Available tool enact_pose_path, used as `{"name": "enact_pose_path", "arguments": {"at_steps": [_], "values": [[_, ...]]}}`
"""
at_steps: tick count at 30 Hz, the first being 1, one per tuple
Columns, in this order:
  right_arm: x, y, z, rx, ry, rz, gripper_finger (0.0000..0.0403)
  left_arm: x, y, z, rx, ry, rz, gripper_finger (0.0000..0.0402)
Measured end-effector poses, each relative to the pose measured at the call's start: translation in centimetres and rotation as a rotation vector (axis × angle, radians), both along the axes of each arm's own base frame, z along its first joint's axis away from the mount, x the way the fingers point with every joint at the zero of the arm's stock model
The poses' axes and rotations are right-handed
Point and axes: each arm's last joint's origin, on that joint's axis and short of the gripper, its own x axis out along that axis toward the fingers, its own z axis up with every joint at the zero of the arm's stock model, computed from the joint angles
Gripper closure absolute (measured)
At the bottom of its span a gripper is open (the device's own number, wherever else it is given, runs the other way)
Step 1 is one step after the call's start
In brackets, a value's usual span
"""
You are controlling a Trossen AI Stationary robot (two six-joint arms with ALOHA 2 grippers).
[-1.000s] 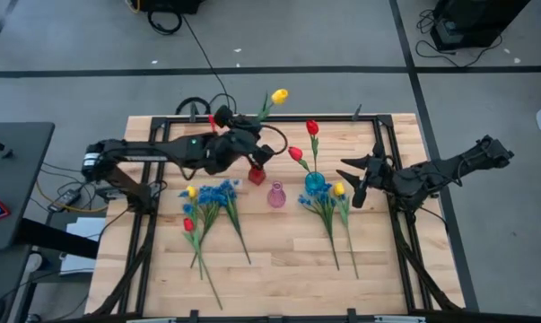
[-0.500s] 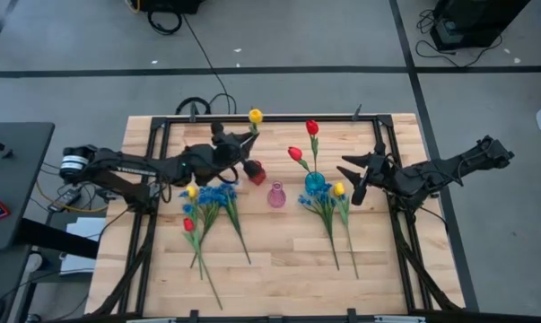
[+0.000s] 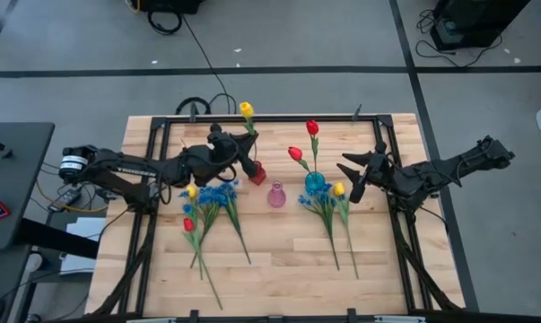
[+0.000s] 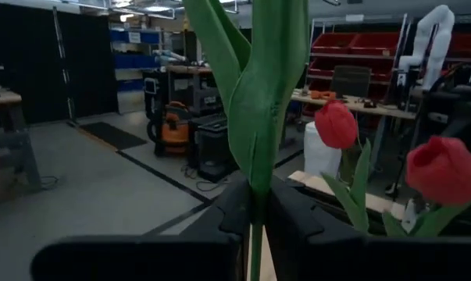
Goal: Sort flowers into vase by color
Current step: Put the yellow tulip into the red transparent vase
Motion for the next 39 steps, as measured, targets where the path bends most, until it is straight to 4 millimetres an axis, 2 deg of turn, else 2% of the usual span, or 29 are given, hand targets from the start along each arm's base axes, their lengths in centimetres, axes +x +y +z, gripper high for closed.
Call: {"name": "enact_pose_path", "arguments": {"at_steps": [8, 16, 27, 39], "values": [[0.0, 0.0, 0.0, -0.002, 0.002, 0.001, 0.0230, -0.7, -0.1, -1.6, -0.028, -0.079, -0.014, 0.0365], [0.0, 0.0, 0.0, -0.001, 0.002, 0.001, 0.0230, -1.1, -0.1, -3.3, -0.068, -0.062, -0.019, 0.0365], [0.0, 0.0, 0.0, 0.002, 0.000, 0.004, 0.0230, 0.5, 0.4, -6.6, -0.092, -0.001, 0.002, 0.0365], [0.1, 0.1, 0.0, 0.013, 0.004, 0.045, 0.0230, 1.1, 0.9, -8.3, -0.140, 0.028, 0.020, 0.0360]]}}
